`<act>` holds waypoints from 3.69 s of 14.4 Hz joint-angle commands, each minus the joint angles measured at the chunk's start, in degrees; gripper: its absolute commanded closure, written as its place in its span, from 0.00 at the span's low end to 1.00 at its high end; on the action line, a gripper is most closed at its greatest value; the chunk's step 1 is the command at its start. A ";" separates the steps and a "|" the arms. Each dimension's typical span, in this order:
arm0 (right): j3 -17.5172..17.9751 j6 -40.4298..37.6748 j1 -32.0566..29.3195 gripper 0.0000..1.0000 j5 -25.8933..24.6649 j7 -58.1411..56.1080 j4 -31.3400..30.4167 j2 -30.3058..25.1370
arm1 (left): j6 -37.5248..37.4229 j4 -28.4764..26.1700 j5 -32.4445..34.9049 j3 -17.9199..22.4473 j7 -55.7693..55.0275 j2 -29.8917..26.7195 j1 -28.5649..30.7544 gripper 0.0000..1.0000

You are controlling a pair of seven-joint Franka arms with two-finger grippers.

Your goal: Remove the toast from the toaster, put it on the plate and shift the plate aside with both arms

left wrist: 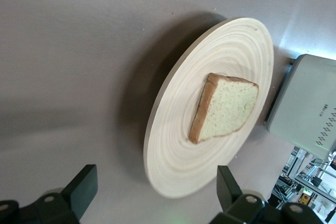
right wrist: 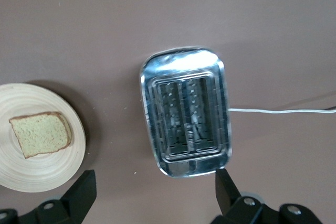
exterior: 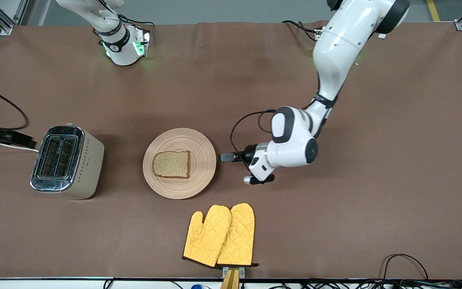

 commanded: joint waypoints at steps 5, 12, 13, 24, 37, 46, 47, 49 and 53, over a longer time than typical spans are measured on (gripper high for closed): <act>1.67 -1.07 -0.82 0.00 0.14 -1.86 -20.23 -22.75 | 8.13 5.24 -9.16 0.27 8.04 7.98 -5.54 0.06; 1.76 6.97 0.59 0.00 0.14 -1.69 -25.74 -22.87 | 8.84 4.98 -9.78 0.27 13.22 8.25 -5.90 1.00; 1.76 7.06 1.02 0.00 0.14 -1.60 -25.65 -22.87 | 8.75 4.89 -9.69 0.36 13.75 8.08 -5.82 1.00; 1.67 7.24 1.03 0.00 0.14 -1.51 -25.74 -22.78 | -24.43 5.07 -0.82 0.63 17.43 -4.05 15.25 1.00; 1.67 6.71 1.03 0.00 0.14 -1.33 -25.74 -22.78 | -48.29 10.41 11.76 2.11 54.70 7.00 54.03 1.00; 1.67 6.62 0.94 0.00 0.14 -1.33 -25.65 -22.78 | -45.30 12.10 11.40 4.41 49.61 11.77 54.65 0.01; 1.67 6.62 0.94 0.00 0.14 -1.33 -25.65 -22.78 | -45.30 12.18 11.66 4.58 49.18 11.16 54.74 0.00; 1.67 6.71 0.94 0.00 0.14 -1.33 -25.65 -22.78 | -45.30 12.88 15.32 5.98 48.74 8.97 53.26 0.00; 1.59 6.71 0.94 0.00 0.14 -1.33 -25.65 -22.78 | -40.83 14.56 33.94 6.60 46.45 -2.44 43.78 0.00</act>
